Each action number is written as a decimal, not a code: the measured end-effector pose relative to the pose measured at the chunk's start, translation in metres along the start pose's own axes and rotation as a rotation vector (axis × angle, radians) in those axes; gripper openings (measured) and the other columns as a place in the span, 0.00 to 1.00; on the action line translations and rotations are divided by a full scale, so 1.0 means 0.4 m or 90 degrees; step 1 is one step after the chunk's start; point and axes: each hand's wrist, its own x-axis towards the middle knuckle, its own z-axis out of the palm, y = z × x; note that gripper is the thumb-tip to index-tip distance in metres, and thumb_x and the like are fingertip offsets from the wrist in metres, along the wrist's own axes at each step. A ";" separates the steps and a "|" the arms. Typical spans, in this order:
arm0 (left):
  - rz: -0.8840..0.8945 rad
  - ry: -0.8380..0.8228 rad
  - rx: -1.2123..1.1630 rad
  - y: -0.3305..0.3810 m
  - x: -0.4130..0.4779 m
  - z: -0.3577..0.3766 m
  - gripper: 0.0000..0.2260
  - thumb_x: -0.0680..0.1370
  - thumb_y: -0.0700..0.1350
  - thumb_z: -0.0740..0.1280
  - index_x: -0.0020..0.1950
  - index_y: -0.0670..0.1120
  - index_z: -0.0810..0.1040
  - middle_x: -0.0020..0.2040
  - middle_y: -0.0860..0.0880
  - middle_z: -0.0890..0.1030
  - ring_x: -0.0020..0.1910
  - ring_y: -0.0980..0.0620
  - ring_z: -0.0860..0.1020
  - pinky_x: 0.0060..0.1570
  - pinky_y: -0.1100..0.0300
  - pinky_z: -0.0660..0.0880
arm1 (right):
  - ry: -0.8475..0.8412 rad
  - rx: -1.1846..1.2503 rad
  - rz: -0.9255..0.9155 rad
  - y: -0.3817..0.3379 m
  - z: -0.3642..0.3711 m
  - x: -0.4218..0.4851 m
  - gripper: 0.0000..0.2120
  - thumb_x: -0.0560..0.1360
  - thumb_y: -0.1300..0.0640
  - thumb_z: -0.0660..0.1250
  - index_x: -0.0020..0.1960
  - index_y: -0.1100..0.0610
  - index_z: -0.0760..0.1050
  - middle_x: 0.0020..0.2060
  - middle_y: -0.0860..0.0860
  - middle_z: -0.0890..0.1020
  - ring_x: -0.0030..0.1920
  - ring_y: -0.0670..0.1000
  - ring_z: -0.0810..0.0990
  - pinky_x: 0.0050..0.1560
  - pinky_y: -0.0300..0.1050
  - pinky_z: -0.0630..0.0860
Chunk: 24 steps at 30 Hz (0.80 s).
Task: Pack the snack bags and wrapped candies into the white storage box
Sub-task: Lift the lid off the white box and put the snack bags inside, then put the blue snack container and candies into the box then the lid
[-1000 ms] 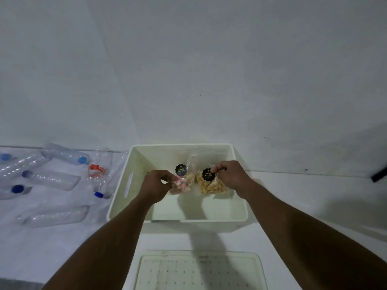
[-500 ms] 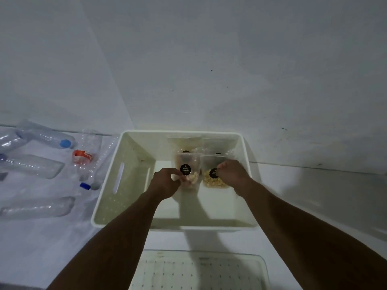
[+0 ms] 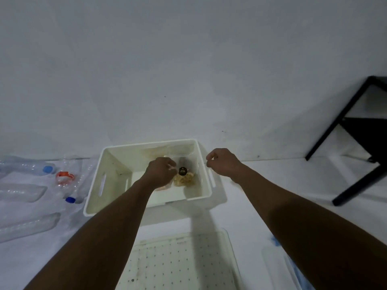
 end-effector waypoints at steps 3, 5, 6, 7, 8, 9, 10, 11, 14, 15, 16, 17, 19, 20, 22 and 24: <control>0.074 -0.010 -0.022 0.101 -0.041 0.057 0.12 0.76 0.46 0.71 0.59 0.47 0.83 0.54 0.49 0.84 0.55 0.50 0.81 0.52 0.61 0.73 | 0.028 0.030 0.022 0.071 -0.073 -0.071 0.03 0.73 0.58 0.69 0.45 0.52 0.79 0.42 0.49 0.79 0.37 0.48 0.77 0.34 0.39 0.71; 0.105 -0.032 -0.040 0.167 -0.067 0.114 0.11 0.76 0.47 0.72 0.58 0.48 0.83 0.53 0.49 0.84 0.53 0.52 0.81 0.49 0.63 0.71 | 0.049 0.034 0.047 0.132 -0.119 -0.118 0.03 0.73 0.58 0.69 0.44 0.51 0.78 0.43 0.51 0.80 0.36 0.48 0.76 0.34 0.40 0.71; 0.119 -0.046 -0.050 0.198 -0.080 0.145 0.11 0.76 0.47 0.72 0.58 0.48 0.83 0.52 0.49 0.83 0.52 0.51 0.81 0.49 0.63 0.72 | 0.060 0.037 0.060 0.165 -0.143 -0.140 0.03 0.73 0.58 0.69 0.45 0.51 0.78 0.44 0.51 0.80 0.36 0.48 0.77 0.34 0.40 0.71; 0.128 -0.062 -0.056 0.228 -0.093 0.178 0.11 0.76 0.48 0.72 0.58 0.49 0.83 0.51 0.49 0.83 0.51 0.51 0.82 0.48 0.63 0.72 | 0.070 0.040 0.075 0.200 -0.166 -0.161 0.03 0.73 0.58 0.69 0.46 0.52 0.79 0.45 0.51 0.81 0.36 0.48 0.77 0.35 0.40 0.72; 0.141 -0.077 -0.057 0.258 -0.110 0.211 0.11 0.76 0.48 0.72 0.57 0.50 0.83 0.51 0.50 0.83 0.51 0.51 0.82 0.48 0.63 0.72 | 0.079 0.045 0.091 0.236 -0.189 -0.182 0.04 0.74 0.58 0.69 0.48 0.53 0.79 0.45 0.51 0.81 0.37 0.48 0.77 0.35 0.40 0.72; 0.151 -0.096 -0.055 0.286 -0.125 0.245 0.10 0.76 0.49 0.72 0.57 0.51 0.82 0.50 0.51 0.84 0.50 0.52 0.81 0.47 0.64 0.72 | 0.087 0.046 0.107 0.275 -0.213 -0.202 0.05 0.74 0.57 0.69 0.50 0.53 0.80 0.46 0.51 0.81 0.39 0.49 0.78 0.36 0.40 0.73; 0.162 -0.114 -0.055 0.313 -0.140 0.280 0.10 0.76 0.49 0.71 0.57 0.51 0.82 0.50 0.51 0.84 0.50 0.52 0.81 0.45 0.66 0.71 | 0.095 0.044 0.121 0.314 -0.235 -0.222 0.06 0.75 0.57 0.69 0.51 0.54 0.80 0.47 0.50 0.80 0.41 0.50 0.78 0.37 0.40 0.74; 0.165 -0.135 -0.059 0.338 -0.156 0.315 0.10 0.76 0.50 0.71 0.57 0.51 0.82 0.50 0.50 0.84 0.49 0.53 0.81 0.42 0.68 0.70 | 0.106 0.046 0.139 0.356 -0.257 -0.241 0.06 0.75 0.58 0.68 0.52 0.54 0.80 0.47 0.50 0.80 0.43 0.50 0.78 0.37 0.41 0.76; 0.164 -0.190 -0.076 0.407 -0.200 0.420 0.10 0.76 0.49 0.72 0.57 0.51 0.82 0.50 0.49 0.83 0.45 0.53 0.79 0.42 0.68 0.71 | 0.143 0.066 0.184 0.493 -0.319 -0.296 0.05 0.74 0.58 0.69 0.49 0.53 0.80 0.47 0.51 0.83 0.43 0.50 0.80 0.40 0.42 0.77; 0.158 -0.207 -0.077 0.426 -0.215 0.457 0.10 0.76 0.49 0.72 0.57 0.50 0.82 0.49 0.49 0.83 0.44 0.53 0.79 0.44 0.66 0.72 | 0.151 0.070 0.200 0.541 -0.337 -0.316 0.05 0.74 0.59 0.69 0.49 0.54 0.80 0.46 0.52 0.83 0.41 0.50 0.80 0.39 0.41 0.76; 0.152 -0.221 -0.076 0.442 -0.229 0.496 0.10 0.76 0.48 0.72 0.56 0.50 0.82 0.49 0.49 0.83 0.44 0.53 0.79 0.45 0.65 0.72 | 0.155 0.072 0.217 0.587 -0.353 -0.337 0.05 0.74 0.59 0.69 0.49 0.55 0.81 0.44 0.52 0.82 0.39 0.49 0.79 0.37 0.40 0.74; 0.144 -0.232 -0.075 0.455 -0.243 0.535 0.09 0.76 0.48 0.73 0.55 0.50 0.82 0.48 0.50 0.83 0.46 0.52 0.80 0.46 0.64 0.73 | 0.159 0.070 0.237 0.634 -0.366 -0.358 0.05 0.74 0.60 0.69 0.49 0.55 0.81 0.42 0.51 0.82 0.38 0.48 0.78 0.35 0.38 0.73; 0.124 -0.245 -0.062 0.470 -0.273 0.613 0.09 0.75 0.47 0.73 0.55 0.49 0.83 0.50 0.50 0.83 0.52 0.50 0.81 0.49 0.63 0.73 | 0.158 0.039 0.261 0.724 -0.384 -0.396 0.04 0.75 0.60 0.66 0.45 0.56 0.81 0.41 0.51 0.81 0.39 0.49 0.79 0.33 0.36 0.71; 0.115 -0.251 -0.045 0.474 -0.293 0.657 0.09 0.76 0.46 0.73 0.56 0.49 0.83 0.53 0.49 0.83 0.55 0.49 0.81 0.52 0.62 0.73 | 0.149 0.016 0.269 0.772 -0.390 -0.416 0.06 0.75 0.60 0.65 0.43 0.56 0.80 0.41 0.51 0.82 0.40 0.50 0.80 0.32 0.34 0.70; 0.105 -0.268 0.014 0.470 -0.339 0.735 0.12 0.77 0.47 0.71 0.60 0.47 0.81 0.59 0.47 0.82 0.60 0.47 0.79 0.59 0.60 0.72 | 0.124 -0.004 0.276 0.855 -0.388 -0.450 0.06 0.74 0.61 0.65 0.43 0.58 0.81 0.40 0.51 0.81 0.44 0.52 0.82 0.32 0.30 0.68; 0.086 -0.281 0.064 0.454 -0.388 0.809 0.14 0.78 0.47 0.69 0.63 0.46 0.80 0.62 0.47 0.81 0.62 0.47 0.78 0.61 0.59 0.71 | 0.083 -0.040 0.264 0.932 -0.370 -0.477 0.06 0.73 0.62 0.64 0.39 0.58 0.79 0.39 0.51 0.80 0.47 0.54 0.82 0.34 0.30 0.67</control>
